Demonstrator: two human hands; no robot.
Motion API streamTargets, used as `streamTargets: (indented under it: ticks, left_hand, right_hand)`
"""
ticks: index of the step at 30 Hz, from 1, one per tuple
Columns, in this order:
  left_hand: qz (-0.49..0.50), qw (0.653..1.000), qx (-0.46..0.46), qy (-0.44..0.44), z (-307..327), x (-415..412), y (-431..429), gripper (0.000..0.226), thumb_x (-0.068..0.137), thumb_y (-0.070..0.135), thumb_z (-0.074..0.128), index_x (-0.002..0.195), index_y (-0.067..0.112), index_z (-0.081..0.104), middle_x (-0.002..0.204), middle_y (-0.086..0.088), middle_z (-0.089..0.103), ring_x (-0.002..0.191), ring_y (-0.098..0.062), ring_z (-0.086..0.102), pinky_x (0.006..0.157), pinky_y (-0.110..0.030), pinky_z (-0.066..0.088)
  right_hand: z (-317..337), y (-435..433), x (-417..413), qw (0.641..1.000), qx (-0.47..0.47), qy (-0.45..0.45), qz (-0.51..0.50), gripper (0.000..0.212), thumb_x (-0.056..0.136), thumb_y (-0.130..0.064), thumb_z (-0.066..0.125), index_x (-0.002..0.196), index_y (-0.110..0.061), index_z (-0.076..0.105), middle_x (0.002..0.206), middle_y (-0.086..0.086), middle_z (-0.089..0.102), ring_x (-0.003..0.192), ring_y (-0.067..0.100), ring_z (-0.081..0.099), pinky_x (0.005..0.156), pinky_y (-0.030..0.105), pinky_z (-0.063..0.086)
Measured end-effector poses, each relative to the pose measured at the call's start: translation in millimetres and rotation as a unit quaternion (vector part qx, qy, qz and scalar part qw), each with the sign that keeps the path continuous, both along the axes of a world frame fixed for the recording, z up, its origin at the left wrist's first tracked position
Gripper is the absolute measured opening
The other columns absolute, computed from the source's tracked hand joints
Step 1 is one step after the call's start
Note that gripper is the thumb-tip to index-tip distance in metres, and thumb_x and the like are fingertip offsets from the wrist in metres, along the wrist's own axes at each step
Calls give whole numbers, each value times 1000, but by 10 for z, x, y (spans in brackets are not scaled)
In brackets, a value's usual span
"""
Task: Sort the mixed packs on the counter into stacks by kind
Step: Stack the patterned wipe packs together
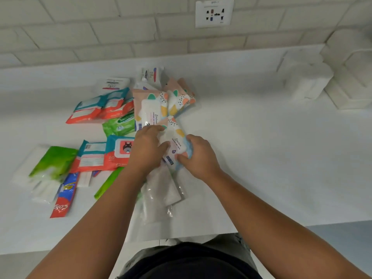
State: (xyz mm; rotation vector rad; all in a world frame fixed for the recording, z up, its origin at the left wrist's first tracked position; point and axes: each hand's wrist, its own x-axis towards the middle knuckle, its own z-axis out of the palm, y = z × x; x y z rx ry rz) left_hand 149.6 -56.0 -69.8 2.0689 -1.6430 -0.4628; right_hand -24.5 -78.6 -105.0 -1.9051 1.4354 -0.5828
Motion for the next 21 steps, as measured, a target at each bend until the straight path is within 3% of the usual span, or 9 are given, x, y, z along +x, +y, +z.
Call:
streamTargets:
  ticks: [2,7,13,17,21]
  left_hand:
    - [-16,999,28,-21,-38,133,-51,55,86,26,77,135,11,59,137,-11,57,128,-31,48,110,-41,39]
    - [-58,989,107,-86,-72,252,-152,74,87,42,73,148,12,42,148,-15,42,136,-35,39,115,-45,32]
    - [-79,990,101,-54,-5,282,-232,78,88,50,70,149,12,40,143,-12,55,127,-34,52,106,-43,43]
    - [-79,994,72,7,73,279,-222,67,90,48,69,143,14,49,135,-11,62,122,-32,58,101,-42,48]
    - [-97,992,39,69,181,247,-197,38,94,42,67,122,17,65,110,-5,71,100,-24,65,82,-33,52]
  right_hand:
    - [-53,13,81,999,-18,39,-11,58,71,-42,80,116,-18,54,110,0,60,102,24,51,79,32,44]
    - [-68,-9,178,989,-13,145,-8,84,65,-46,84,133,-18,44,126,4,53,111,26,43,90,38,45]
    - [-22,-50,211,985,1,172,-17,94,63,-45,87,139,-19,39,127,6,49,117,27,42,90,38,41]
    - [-18,-51,221,986,-8,165,-36,88,58,-50,88,130,-20,45,117,5,54,111,25,46,87,37,44]
    - [-20,-53,178,990,-2,132,-55,77,54,-48,90,116,-21,53,107,2,61,101,23,54,82,39,50]
